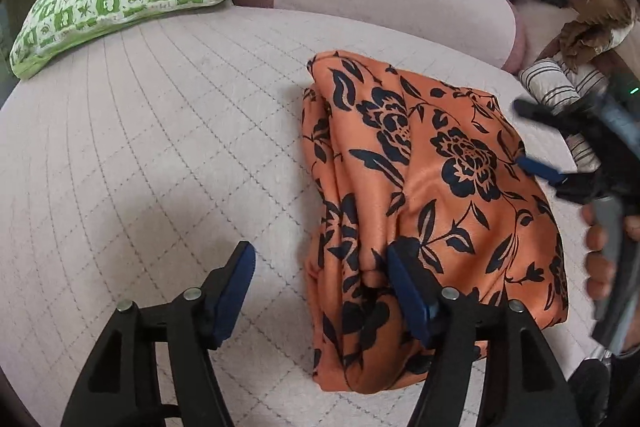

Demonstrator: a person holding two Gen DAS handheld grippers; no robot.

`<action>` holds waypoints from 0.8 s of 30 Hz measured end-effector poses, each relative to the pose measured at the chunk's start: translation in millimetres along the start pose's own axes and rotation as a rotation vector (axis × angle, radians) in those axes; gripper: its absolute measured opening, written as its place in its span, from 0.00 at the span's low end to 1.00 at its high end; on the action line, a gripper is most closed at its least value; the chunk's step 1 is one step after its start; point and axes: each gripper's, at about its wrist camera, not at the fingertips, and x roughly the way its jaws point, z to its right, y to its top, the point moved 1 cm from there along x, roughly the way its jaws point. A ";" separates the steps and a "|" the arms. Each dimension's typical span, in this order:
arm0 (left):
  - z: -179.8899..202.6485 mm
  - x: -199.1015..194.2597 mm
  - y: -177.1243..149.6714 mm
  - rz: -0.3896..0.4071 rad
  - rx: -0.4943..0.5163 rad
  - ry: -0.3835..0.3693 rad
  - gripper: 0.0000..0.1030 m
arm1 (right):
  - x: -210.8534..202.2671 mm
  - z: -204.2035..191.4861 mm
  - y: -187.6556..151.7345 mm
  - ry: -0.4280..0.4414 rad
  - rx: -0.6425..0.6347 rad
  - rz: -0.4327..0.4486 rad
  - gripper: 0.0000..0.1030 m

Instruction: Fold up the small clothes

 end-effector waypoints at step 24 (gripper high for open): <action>31.4 -156.8 -71.8 0.213 -0.068 0.104 0.83 | -186.1 -70.8 -160.8 -0.329 -0.364 0.231 0.94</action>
